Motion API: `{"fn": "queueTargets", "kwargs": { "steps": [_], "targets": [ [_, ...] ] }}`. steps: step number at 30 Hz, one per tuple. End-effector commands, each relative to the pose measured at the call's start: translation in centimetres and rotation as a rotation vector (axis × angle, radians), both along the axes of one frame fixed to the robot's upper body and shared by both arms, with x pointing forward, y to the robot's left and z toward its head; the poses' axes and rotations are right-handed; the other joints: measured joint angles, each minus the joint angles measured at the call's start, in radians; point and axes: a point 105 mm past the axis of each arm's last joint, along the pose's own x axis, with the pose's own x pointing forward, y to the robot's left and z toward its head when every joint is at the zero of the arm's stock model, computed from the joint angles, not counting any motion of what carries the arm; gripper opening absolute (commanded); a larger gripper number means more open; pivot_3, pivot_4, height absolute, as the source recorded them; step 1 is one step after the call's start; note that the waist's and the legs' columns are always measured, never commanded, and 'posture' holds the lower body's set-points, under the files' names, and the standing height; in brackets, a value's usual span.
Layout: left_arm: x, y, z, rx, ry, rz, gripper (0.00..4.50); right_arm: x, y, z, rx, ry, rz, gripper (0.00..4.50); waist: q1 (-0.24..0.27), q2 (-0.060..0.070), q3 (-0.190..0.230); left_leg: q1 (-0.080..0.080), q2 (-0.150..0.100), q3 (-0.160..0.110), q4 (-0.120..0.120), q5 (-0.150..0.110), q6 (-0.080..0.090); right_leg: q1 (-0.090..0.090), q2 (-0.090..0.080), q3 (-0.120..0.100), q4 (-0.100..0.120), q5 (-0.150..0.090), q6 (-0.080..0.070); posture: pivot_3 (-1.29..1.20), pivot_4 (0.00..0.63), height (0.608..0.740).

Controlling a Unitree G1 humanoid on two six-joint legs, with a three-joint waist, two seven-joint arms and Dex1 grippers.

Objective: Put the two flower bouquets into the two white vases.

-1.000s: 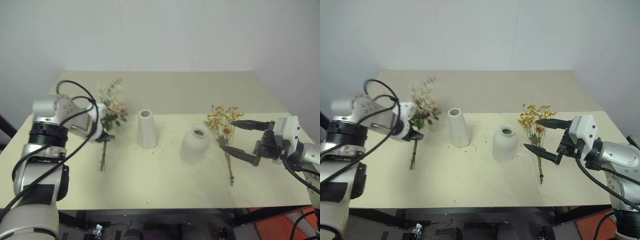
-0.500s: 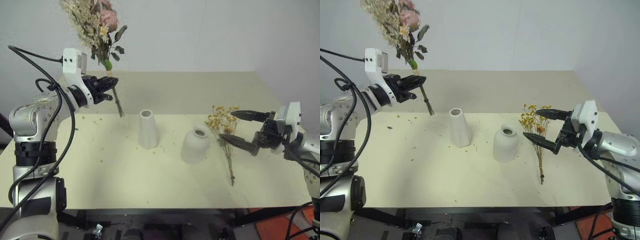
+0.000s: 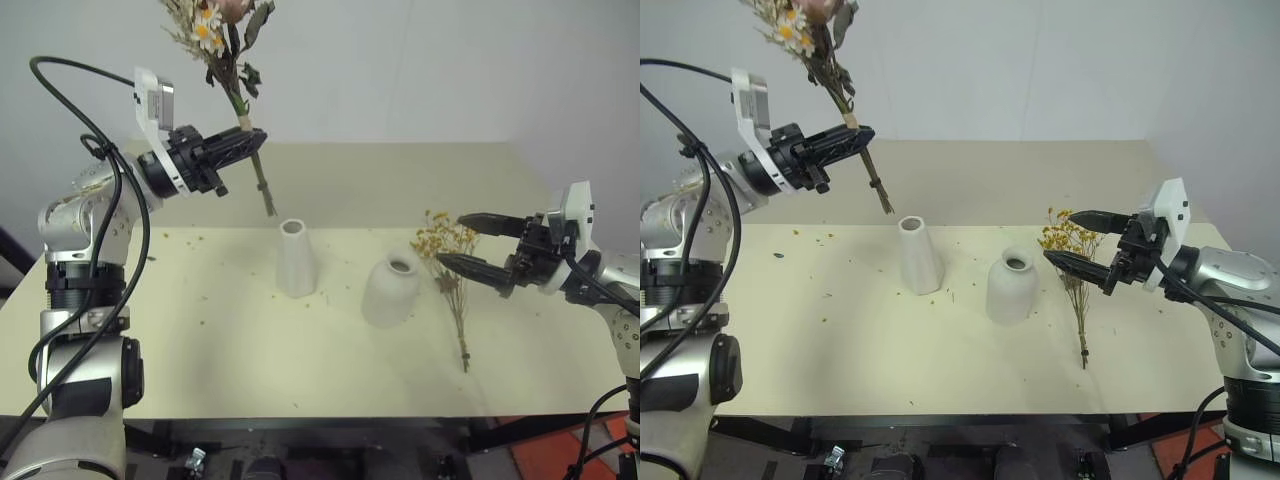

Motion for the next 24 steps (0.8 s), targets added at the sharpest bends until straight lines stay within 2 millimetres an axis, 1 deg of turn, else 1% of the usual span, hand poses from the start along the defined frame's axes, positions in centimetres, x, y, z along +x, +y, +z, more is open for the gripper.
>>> {"fn": "queueTargets", "kwargs": {
  "steps": [1, 7, 11, 17, 24],
  "targets": [
    [-0.4, -0.4, 1.4, 0.019, -0.057, -0.039, 0.13, -0.3, 0.3, 1.3, -0.008, -0.057, -0.001, 4.5, -0.001, 0.0, 0.0, 0.0, 0.0, 0.0, 0.0, 0.0, 0.0, 0.0, 0.0, 0.0, 0.0, 0.0, 0.0, 0.0, 0.15, 0.74],
    [-0.2, -2.1, 0.8, 0.037, -0.044, -0.105, 0.13, -0.5, 0.4, 1.3, -0.005, -0.06, -0.001, 4.5, 0.001, 0.0, 0.0, 0.0, 0.0, 0.0, 0.0, 0.0, 0.0, 0.0, 0.0, 0.0, 0.0, 0.0, 0.0, 0.0, 0.15, 0.74],
    [0.1, -2.7, 0.6, 0.041, -0.039, -0.12, 0.13, -0.6, 0.5, 1.1, 0.0, -0.06, -0.004, 4.5, 0.0, 0.0, 0.0, 0.0, 0.0, 0.0, 0.0, 0.0, 0.0, 0.0, 0.0, 0.0, 0.0, 0.0, 0.0, 0.0, 0.15, 0.74],
    [0.3, -3.3, 0.3, 0.05, -0.03, -0.138, 0.13, -1.0, 0.5, 0.9, 0.009, -0.059, -0.013, 4.5, 0.0, 0.0, 0.0, 0.0, 0.0, 0.0, 0.0, 0.0, 0.0, 0.0, 0.0, 0.0, 0.0, 0.0, 0.0, 0.0, 0.15, 0.74],
    [0.4, -3.4, -0.2, 0.065, -0.02, -0.147, 0.13, -1.3, 0.2, 0.9, 0.012, -0.059, -0.03, 4.5, 0.0, 0.0, 0.0, 0.0, 0.0, 0.0, 0.0, 0.0, 0.0, 0.0, 0.0, 0.0, 0.0, 0.0, 0.0, 0.0, 0.15, 0.74]
  ]
}}
